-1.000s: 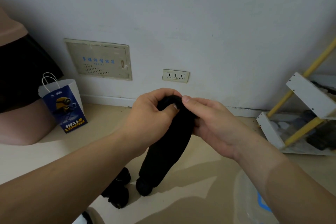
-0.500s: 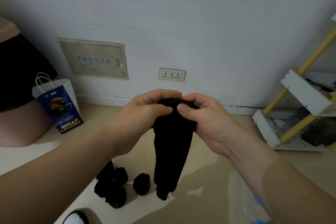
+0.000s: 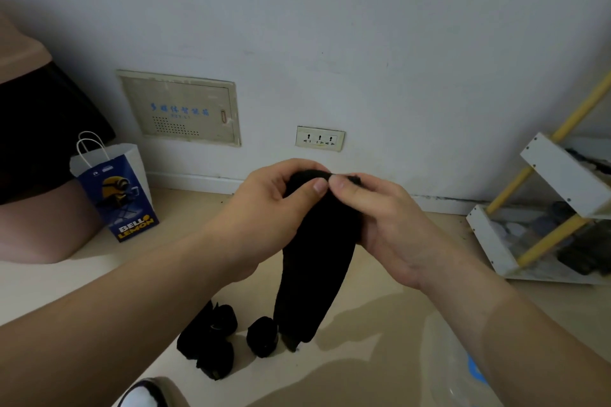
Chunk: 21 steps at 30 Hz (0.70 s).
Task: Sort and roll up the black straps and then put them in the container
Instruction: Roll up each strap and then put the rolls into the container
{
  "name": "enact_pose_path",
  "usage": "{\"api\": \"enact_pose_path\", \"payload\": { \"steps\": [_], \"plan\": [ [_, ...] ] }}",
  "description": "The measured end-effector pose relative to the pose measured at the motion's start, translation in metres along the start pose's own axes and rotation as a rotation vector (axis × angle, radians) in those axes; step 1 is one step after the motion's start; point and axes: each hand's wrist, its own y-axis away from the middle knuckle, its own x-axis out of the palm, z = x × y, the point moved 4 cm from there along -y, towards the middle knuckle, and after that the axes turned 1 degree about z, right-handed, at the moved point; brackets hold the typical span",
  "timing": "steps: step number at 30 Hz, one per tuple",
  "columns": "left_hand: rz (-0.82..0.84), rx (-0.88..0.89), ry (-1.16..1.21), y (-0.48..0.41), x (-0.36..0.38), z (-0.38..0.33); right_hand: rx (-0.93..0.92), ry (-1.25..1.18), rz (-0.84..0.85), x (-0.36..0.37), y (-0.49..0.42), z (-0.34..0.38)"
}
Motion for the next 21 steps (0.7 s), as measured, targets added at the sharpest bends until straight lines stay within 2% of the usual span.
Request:
{"api": "enact_pose_path", "payload": {
  "steps": [2, 6, 10, 16, 21],
  "plan": [
    [-0.009, 0.063, -0.060, 0.000, -0.001, -0.001, 0.040, 0.038, 0.005, 0.000, 0.001, -0.001],
    [-0.002, 0.090, -0.132, 0.002, -0.001, -0.004, -0.026, 0.063, -0.099, -0.002, 0.001, 0.001],
    [0.026, -0.041, -0.010, 0.000, -0.003, 0.001, -0.088, 0.085, -0.156, 0.001, 0.000, 0.001],
    [0.185, -0.311, 0.174, 0.001, 0.007, 0.010, -0.234, 0.212, -0.175, 0.000, -0.001, 0.006],
    [0.099, -0.236, 0.040, -0.002, 0.003, 0.009, -0.250, 0.176, -0.130, 0.003, 0.001, 0.006]
  ]
}}
